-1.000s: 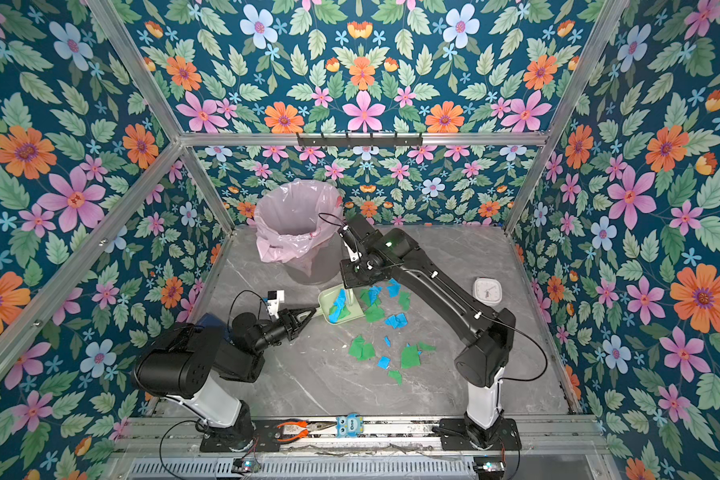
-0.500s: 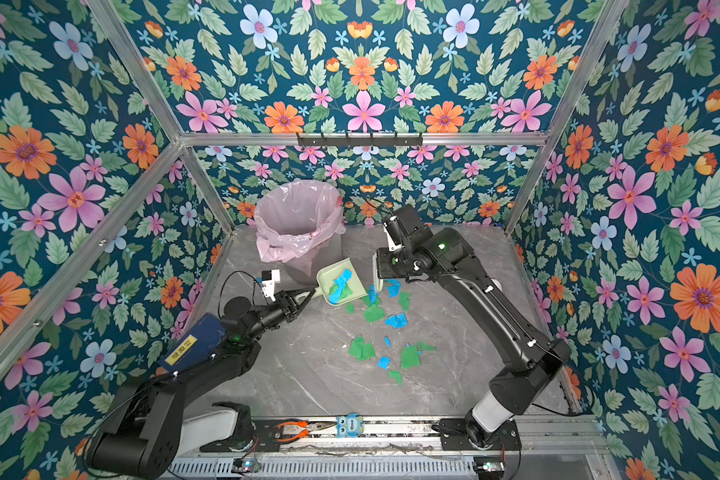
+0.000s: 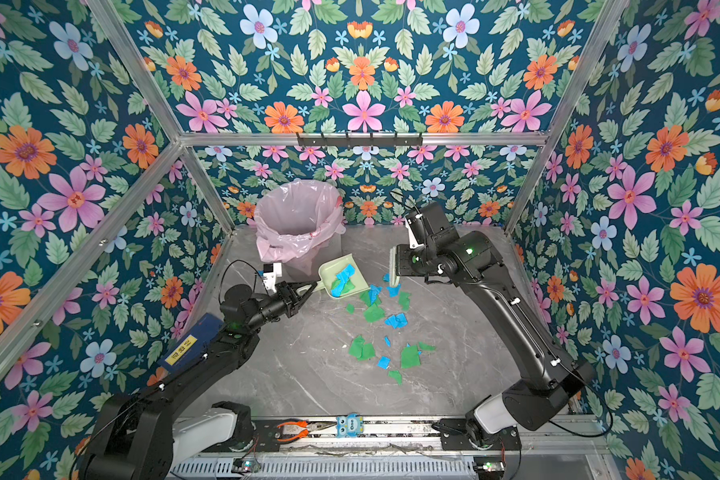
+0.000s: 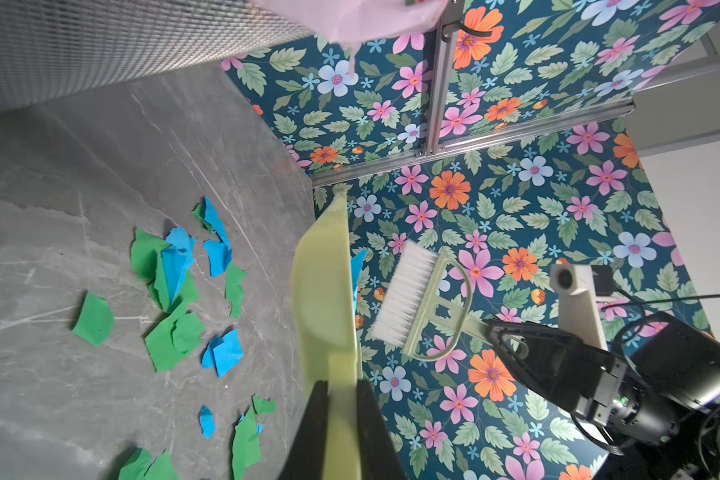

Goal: Sweep away the paper scraps from the table
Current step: 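Lift the loaded dustpan with the left gripper while the right raises the brush, then carry the dustpan with the left gripper over the wastebasket and tip it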

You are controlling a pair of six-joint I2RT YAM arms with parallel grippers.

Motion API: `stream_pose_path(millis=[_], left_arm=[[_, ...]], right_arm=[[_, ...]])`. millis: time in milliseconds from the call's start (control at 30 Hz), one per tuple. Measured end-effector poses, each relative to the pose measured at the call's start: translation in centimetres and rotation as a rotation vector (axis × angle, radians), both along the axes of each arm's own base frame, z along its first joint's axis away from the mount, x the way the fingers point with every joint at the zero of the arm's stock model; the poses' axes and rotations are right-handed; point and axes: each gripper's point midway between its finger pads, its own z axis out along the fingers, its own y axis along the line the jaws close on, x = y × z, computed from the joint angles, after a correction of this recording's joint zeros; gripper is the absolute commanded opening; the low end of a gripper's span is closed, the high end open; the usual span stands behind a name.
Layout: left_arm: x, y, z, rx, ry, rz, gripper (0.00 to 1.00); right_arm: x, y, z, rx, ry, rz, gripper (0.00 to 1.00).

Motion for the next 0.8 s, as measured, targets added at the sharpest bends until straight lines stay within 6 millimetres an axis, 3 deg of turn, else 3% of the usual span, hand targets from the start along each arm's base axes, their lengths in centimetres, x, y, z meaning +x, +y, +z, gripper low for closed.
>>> stream_pose_path(millis=[300,567,800], left_arm=[[0.3,0.1,2.6,-0.069,-0.004,0.024,0.00],[1.6,0.1,7.2,-0.123,-0.054,0.044,0.00],[2.8,0.1,9.9,-0.135,-0.077,0.060,0.00]], right_arm=[[-0.1,-1.9,0.4,0.008,-0.011,-0.042,0.00],[-0.6,-2.4,0.1,0.010,-0.008,-0.048,0.00],[-0.8,-2.6,0.7,0.019,-0.024,-0.050,0.00]])
